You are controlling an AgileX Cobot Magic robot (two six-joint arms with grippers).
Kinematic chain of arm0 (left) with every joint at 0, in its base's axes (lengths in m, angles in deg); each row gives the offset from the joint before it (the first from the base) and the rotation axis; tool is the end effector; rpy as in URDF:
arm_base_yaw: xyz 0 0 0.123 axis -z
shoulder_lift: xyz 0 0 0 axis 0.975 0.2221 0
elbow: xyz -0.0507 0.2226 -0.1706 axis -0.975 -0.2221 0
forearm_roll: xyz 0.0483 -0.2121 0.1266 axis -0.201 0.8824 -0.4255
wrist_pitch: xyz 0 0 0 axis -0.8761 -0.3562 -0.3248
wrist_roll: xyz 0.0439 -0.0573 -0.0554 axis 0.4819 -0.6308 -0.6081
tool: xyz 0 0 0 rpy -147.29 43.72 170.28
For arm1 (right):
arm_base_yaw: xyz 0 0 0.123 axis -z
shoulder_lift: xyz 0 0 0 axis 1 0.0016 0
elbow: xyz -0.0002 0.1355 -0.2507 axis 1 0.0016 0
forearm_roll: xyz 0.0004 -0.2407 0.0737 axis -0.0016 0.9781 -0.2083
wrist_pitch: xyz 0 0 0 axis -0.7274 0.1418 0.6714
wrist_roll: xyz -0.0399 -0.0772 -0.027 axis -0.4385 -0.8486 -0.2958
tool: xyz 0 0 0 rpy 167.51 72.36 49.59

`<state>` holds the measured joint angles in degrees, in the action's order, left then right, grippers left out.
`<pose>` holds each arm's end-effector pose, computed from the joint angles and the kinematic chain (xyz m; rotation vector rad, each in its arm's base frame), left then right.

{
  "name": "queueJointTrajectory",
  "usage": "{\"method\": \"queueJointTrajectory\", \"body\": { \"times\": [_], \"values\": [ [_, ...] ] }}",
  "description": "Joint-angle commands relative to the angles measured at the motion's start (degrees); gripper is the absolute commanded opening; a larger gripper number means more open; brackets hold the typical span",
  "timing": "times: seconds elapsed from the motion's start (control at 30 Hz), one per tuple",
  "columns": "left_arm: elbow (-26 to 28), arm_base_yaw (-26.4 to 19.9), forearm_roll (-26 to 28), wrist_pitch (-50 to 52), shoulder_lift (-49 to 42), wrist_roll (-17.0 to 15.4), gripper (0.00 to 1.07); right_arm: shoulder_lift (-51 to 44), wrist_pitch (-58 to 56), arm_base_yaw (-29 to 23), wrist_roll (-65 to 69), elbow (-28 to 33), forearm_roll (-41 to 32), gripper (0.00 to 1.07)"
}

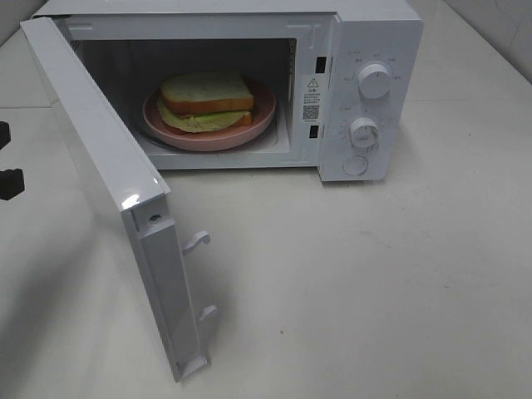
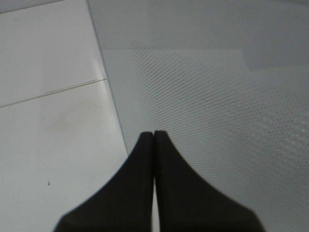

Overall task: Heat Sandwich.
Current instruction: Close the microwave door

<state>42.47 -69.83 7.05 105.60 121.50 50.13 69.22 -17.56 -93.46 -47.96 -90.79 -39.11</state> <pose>0.2224 -0.0425 0.1927 0.3430 1.8140 -0.1387 -0.0023 -0.0057 0.2811 -0.0498 1.9841 -0.0404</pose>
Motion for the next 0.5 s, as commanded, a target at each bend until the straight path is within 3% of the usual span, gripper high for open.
{"method": "queueJointTrajectory", "body": {
  "times": [0.03, 0.2, 0.33, 0.5],
  "values": [
    [0.11, 0.4, -4.3, 5.39, 2.86, -6.42, 0.0, -1.66, 0.4, 0.23, 0.74, 0.0, -0.17, 0.75],
    [0.11, 0.4, -10.31, 12.15, 6.93, -9.74, 0.0, -1.66, 0.4, 0.23, 0.74, 0.0, -0.17, 0.75],
    [0.11, 0.4, -10.83, 15.81, 9.51, -12.2, 0.0, -1.66, 0.4, 0.23, 0.52, 0.0, -0.17, 0.75],
    [0.23, 1.89, -11.46, 16.16, 10.03, -12.49, 0.0, -1.66, 0.4, 0.23, 0.52, 0.0, -0.17, 0.75]
  ]
}}
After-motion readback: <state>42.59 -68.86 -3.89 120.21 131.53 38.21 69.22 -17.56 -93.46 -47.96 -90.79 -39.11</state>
